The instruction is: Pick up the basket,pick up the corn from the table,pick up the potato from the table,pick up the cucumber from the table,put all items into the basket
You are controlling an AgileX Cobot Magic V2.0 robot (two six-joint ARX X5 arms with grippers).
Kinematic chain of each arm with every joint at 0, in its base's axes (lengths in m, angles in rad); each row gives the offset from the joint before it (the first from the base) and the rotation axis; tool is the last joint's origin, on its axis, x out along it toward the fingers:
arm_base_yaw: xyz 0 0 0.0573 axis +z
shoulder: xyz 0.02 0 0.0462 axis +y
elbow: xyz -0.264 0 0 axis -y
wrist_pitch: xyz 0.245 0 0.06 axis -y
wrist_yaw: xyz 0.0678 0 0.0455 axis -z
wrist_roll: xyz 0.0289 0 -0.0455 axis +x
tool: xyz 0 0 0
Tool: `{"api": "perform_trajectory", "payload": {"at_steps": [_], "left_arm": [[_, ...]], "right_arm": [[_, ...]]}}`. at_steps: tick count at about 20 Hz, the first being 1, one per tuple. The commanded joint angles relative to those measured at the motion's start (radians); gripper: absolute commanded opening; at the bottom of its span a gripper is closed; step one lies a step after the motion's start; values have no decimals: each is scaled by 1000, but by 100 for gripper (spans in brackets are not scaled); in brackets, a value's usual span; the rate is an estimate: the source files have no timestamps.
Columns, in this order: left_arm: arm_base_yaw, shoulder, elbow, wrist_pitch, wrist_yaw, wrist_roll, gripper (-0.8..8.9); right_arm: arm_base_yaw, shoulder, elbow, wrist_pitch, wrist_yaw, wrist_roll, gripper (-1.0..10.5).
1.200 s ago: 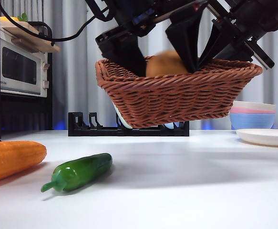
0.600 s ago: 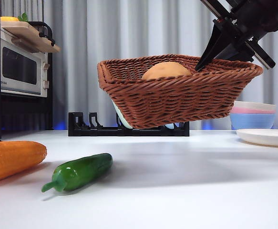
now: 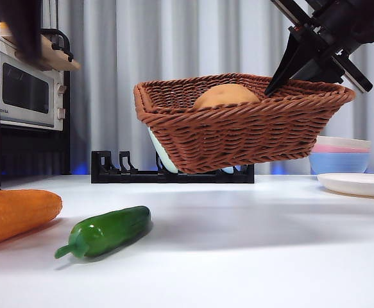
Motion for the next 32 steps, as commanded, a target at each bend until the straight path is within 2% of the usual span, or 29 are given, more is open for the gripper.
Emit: {"api": "perform_trajectory", "payload": {"at_steps": [1,5,14,22,24,28,29,32], "left_arm": [[55,5,-72,62,67,10,501],[140,27,-152,156,172,53,499],[292,204,-191,293,239,157,499],[330,367,-191,388,255,190,496],[330,397,-191,399,254,190,415],[333,418,-191,410,253,222,9],[332,418,-190,414,251,229,-18],[332,403,-188,354,263,277,-8]], "right_arm": [[-1,-6,5,19,-13,10,-16],[-1,-7,5,19,-12,10,-15],[-1,-8,5,13,-12,10,-16],[-1,-8,5,13,-12,10,-15],[-1,-8,5,13,-12,10,-16],[-1,-8,5,13,-12,10,-15],[-1,-8,5,13,-11,10,-16],[-1,-8,5,13,-11,10,-16]]}}
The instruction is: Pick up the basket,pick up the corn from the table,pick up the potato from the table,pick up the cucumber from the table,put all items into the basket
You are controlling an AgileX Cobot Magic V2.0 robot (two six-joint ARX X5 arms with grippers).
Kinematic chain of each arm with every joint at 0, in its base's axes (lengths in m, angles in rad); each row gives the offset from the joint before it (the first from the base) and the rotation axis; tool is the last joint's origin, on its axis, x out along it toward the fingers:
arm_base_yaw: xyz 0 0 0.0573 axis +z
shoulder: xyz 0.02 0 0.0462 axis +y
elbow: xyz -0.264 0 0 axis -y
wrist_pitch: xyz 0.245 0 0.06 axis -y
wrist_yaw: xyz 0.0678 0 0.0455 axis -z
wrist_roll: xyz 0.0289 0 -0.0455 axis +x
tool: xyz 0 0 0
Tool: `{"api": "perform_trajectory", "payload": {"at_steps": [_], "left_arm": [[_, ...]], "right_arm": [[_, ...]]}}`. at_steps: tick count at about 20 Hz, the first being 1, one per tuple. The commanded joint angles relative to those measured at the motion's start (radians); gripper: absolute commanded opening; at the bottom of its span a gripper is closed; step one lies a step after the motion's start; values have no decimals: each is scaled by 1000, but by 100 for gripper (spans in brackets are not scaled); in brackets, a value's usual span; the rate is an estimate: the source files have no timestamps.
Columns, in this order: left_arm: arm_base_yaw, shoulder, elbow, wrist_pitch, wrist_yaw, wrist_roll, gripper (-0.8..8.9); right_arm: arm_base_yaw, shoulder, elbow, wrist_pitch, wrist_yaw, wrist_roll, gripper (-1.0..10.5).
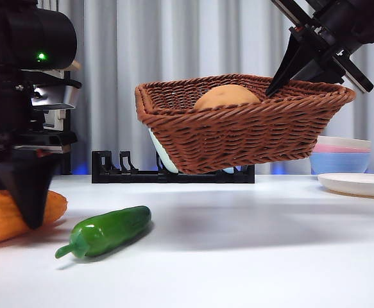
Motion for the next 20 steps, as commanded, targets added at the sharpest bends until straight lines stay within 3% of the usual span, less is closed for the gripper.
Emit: {"api": "perform_trajectory", "payload": {"at_steps": [1,3,7,9,10,12,15,17,20], "left_arm": [[1,-29,-4,-80,60,72,-8],[-13,-105,-4,-178,263,115,-8],[-47,-315,-4,-314,833,241,-8],[-65,-410,6,-231,968,232,-8],[-72,-448,19,-154,969,180,-8],[-85,-484,47,61,876,26,-8],[-100,-471,56,386,544,-192,-8],[-112,-436,56,486,384,-211,-8],[-121,-377,63,524,344,-219,-8]], "right_arm": [[0,-8,5,17,-11,10,-16],[0,-8,5,17,-10,10,-16],[0,-8,5,18,-8,10,-16],[0,-8,5,18,-8,10,-16],[0,-8,5,18,-8,10,-16],[3,-8,5,18,-8,11,-16],[15,-8,5,18,-8,11,-16],[18,-8,5,17,-8,11,-16],[31,-8,5,18,-6,11,-16]]}}
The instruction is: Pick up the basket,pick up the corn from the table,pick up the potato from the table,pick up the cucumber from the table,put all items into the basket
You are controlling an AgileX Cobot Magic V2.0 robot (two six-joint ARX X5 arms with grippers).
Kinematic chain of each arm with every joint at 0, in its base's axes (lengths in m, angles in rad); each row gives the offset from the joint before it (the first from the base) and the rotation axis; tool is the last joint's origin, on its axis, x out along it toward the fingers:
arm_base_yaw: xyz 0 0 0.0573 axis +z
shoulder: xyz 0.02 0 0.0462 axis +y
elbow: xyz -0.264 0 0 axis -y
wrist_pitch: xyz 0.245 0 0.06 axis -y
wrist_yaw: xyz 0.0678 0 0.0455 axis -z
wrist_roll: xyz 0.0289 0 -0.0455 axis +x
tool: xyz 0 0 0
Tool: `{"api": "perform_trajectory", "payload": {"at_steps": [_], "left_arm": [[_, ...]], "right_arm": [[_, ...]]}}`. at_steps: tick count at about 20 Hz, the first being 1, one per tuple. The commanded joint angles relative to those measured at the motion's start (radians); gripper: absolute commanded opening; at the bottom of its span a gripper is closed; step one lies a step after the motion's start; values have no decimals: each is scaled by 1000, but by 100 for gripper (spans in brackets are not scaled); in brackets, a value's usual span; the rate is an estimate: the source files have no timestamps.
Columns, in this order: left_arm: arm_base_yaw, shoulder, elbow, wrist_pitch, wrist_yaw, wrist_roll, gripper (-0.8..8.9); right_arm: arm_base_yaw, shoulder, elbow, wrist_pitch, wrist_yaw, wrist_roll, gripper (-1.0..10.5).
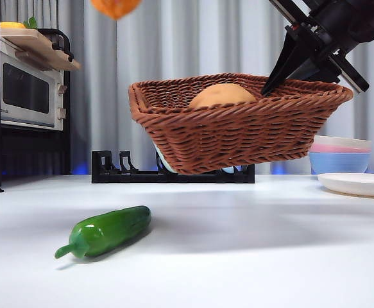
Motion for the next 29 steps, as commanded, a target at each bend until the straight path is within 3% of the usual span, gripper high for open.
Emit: {"api": "perform_trajectory", "payload": {"at_steps": [1,5,11,15,17,19,20,24,29], "left_arm": [[-13,59,8,11,-26,-39,-8],[-29,160,43,15,-39,-35,-8],[-67,275,101,-5,-186,18,-8],[-76,319,106,-24,-183,53,16],[-78,334,106,-47,-184,54,176],[-78,343,106,-72,-186,54,453],[-78,343,106,-86,-186,54,544],[-79,341,121,-126,-168,42,539],[-108,280,288,-434,-107,61,531]], "right_arm": [[14,-8,5,17,-4,11,-16],[34,-8,5,17,-1,11,-16],[55,-8,5,17,-1,13,-16],[59,-8,5,17,-2,14,-16],[59,-8,5,17,-2,14,-16],[59,-8,5,17,-2,14,-16],[59,-8,5,17,-2,14,-16],[58,-8,5,17,-2,14,-16],[35,-8,5,42,-2,16,-16]]}}
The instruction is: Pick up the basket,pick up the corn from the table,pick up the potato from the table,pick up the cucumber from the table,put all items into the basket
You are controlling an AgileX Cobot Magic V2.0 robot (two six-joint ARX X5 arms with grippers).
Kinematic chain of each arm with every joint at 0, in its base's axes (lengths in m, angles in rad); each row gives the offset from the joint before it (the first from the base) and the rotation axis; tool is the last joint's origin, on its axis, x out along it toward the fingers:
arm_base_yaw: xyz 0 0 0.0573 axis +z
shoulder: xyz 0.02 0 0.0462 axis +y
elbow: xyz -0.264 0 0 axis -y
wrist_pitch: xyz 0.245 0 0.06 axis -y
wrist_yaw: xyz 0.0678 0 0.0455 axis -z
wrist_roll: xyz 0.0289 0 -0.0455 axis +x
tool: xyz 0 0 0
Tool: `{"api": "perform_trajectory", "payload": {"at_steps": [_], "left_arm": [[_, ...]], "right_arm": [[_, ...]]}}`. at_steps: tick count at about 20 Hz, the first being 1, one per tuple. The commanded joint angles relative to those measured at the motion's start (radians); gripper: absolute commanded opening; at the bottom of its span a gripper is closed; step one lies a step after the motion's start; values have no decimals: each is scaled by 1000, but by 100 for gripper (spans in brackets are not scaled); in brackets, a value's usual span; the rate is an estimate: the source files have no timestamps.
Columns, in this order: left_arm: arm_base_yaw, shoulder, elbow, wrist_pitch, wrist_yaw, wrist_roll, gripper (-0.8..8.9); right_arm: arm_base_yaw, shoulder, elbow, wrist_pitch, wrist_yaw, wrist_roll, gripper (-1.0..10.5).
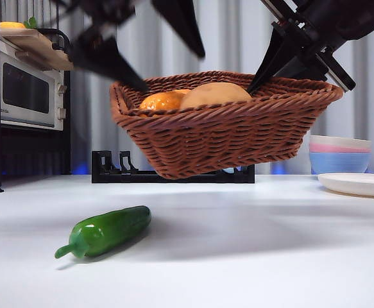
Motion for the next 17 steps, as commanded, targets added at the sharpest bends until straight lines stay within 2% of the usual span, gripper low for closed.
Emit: {"api": "perform_trajectory", "payload": {"at_steps": [1,4,9,13,17], "left_arm": [[-25,-56,78,-145,9,23,531],[-58,-135,104,-284,-26,28,530],[-111,-148,97,-463,-206,32,530],[-152,-148,45,-467,-235,3,530],[-175,-140,-48,-401,-256,-40,530]], "right_arm": [[-22,-8,5,40,-10,23,-15],[-66,-8,5,47,-13,22,-15],[-129,-8,5,47,-14,22,-16],[-181,-8,5,47,-20,22,-16],[-225,-8,5,47,-20,21,-15]]}}
